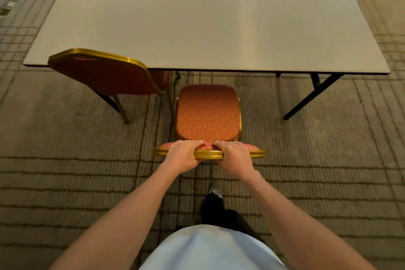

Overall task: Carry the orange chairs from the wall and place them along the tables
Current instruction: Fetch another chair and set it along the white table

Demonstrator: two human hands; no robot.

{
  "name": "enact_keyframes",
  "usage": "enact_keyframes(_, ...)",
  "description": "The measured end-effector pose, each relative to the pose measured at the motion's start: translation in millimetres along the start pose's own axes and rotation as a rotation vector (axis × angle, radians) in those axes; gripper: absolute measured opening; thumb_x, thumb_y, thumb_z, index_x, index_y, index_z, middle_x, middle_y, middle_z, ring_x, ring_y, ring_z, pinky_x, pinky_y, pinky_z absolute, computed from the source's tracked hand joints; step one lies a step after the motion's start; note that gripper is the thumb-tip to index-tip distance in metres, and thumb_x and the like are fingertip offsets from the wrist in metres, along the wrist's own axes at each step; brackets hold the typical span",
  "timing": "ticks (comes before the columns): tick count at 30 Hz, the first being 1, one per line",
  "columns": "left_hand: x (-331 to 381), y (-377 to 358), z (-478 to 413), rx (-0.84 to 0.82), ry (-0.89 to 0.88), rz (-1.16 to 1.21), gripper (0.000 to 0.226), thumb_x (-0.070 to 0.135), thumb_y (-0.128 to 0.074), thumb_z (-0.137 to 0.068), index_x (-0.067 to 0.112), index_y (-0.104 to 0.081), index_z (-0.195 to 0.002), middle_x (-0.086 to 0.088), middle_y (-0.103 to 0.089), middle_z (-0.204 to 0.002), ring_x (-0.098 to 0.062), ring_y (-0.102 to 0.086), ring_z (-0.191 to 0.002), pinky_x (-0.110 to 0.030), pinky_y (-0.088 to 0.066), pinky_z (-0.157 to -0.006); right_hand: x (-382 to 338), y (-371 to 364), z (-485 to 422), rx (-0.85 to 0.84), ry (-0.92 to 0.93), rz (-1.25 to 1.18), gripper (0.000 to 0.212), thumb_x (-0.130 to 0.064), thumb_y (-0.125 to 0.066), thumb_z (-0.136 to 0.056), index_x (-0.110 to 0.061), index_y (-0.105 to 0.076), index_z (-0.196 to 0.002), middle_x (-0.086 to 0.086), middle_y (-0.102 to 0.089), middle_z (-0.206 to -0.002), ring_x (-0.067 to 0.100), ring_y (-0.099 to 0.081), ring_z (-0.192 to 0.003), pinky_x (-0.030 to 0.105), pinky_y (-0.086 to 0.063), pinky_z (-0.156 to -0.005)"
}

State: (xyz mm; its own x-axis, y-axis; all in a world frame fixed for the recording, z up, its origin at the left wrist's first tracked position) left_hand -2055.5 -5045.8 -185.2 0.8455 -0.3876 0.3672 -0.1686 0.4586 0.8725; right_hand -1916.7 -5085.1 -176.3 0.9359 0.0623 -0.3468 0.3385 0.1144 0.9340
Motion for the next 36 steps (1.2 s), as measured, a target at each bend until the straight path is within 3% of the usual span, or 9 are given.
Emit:
enact_keyframes(4, 6, 0, 11, 0.069, 0.045, 0.102, 0.043, 0.028, -0.069, -0.083, 0.034, -0.065, -0.126, 0.008, -0.071, -0.114, -0.018, -0.064, -0.108, -0.041, -0.049, -0.096, 10, -6, 11, -0.028, -0.140, -0.040, 0.037, -0.034, -0.063, -0.084, -0.033, -0.066, -0.121, -0.009, -0.071, -0.119, 0.021, -0.061, -0.112, 0.042, -0.043, -0.092)
enact_keyframes(8, -1, -2, 47, 0.326, 0.162, 0.364, 0.035, 0.021, -0.073, -0.082, 0.023, -0.068, -0.117, 0.006, -0.066, -0.118, -0.018, -0.056, -0.119, -0.042, -0.040, -0.110, -1, 3, 39, 0.054, -0.258, -0.289, 0.048, -0.037, -0.065, -0.083, -0.024, -0.062, -0.129, -0.008, -0.063, -0.127, 0.015, -0.050, -0.122, 0.035, -0.036, -0.108)
enact_keyframes(12, -8, -4, 92, 0.544, 0.409, 0.758, 0.022, 0.012, -0.065, -0.092, 0.023, -0.067, -0.110, 0.005, -0.060, -0.128, -0.015, -0.051, -0.127, -0.035, -0.042, -0.111, -9, 13, 76, 0.179, -0.505, -0.889, 0.032, -0.034, -0.063, -0.093, -0.026, -0.066, -0.124, -0.011, -0.060, -0.132, 0.008, -0.048, -0.130, 0.029, -0.039, -0.109)
enact_keyframes(14, -14, -9, 115, 0.601, 0.602, 0.946, 0.013, 0.015, -0.060, -0.095, 0.025, -0.066, -0.100, 0.004, -0.062, -0.119, -0.017, -0.057, -0.117, -0.030, -0.048, -0.097, -13, 15, 94, 0.261, -0.689, -1.219, 0.018, -0.024, -0.062, -0.097, -0.022, -0.071, -0.113, -0.007, -0.070, -0.117, 0.006, -0.061, -0.112, 0.021, -0.049, -0.094)
enact_keyframes(16, -19, -29, 121, 0.522, 0.822, 1.288, 0.011, 0.023, -0.057, -0.100, 0.018, -0.064, -0.106, -0.005, -0.066, -0.114, -0.023, -0.063, -0.108, -0.030, -0.049, -0.087, -13, 5, 103, 0.285, -0.848, -1.459, 0.015, -0.021, -0.061, -0.098, -0.014, -0.071, -0.108, 0.000, -0.073, -0.108, 0.011, -0.065, -0.102, 0.028, -0.052, -0.095)
enact_keyframes(20, 3, -62, 98, 0.193, 0.933, 1.881, 0.049, 0.047, -0.049, -0.102, 0.012, -0.050, -0.136, -0.014, -0.065, -0.129, -0.031, -0.061, -0.120, -0.045, -0.042, -0.111, -19, -39, 104, 0.103, -1.094, -1.882, 0.039, -0.040, -0.060, -0.098, -0.004, -0.063, -0.113, 0.015, -0.067, -0.116, 0.027, -0.065, -0.108, 0.046, -0.053, -0.100)
enact_keyframes(24, 6, -57, 68, 0.184, 0.999, 2.153, 0.051, 0.050, -0.057, -0.097, 0.007, -0.052, -0.123, -0.021, -0.058, -0.133, -0.037, -0.056, -0.127, -0.048, -0.039, -0.115, -15, -61, 77, 0.011, -1.144, -2.094, 0.062, -0.054, -0.062, -0.094, -0.005, -0.050, -0.130, 0.025, -0.059, -0.127, 0.037, -0.061, -0.118, 0.054, -0.050, -0.103)
enact_keyframes(31, -9, -70, 28, 0.367, 1.120, 2.236, 0.043, 0.035, -0.056, -0.096, 0.009, -0.053, -0.131, -0.020, -0.062, -0.115, -0.040, -0.060, -0.105, -0.059, -0.046, -0.103, 5, -77, 39, 0.198, -1.281, -2.157, 0.053, -0.030, -0.065, -0.093, -0.009, -0.048, -0.139, 0.024, -0.064, -0.124, 0.041, -0.064, -0.112, 0.060, -0.051, -0.098)
enact_keyframes(36, -9, -71, 13, 0.458, 1.170, 2.151, 0.030, 0.024, -0.052, -0.088, 0.010, -0.057, -0.114, -0.017, -0.064, -0.114, -0.036, -0.064, -0.104, -0.051, -0.050, -0.104, 13, -84, 28, 0.333, -1.292, -2.120, 0.040, -0.019, -0.062, -0.089, -0.004, -0.056, -0.126, 0.019, -0.071, -0.106, 0.035, -0.069, -0.099, 0.054, -0.058, -0.086)
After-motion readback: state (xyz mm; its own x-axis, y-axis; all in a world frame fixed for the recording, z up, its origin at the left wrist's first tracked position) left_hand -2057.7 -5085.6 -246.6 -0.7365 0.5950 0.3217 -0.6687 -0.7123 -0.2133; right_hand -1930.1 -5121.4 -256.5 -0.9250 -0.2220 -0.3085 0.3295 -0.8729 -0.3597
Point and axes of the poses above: each hand's wrist, its own z-axis away from the middle knuckle, its own y-axis out of the back of the hand, x = y × z, the point moved 9 cm from there along -z, towards the middle knuckle
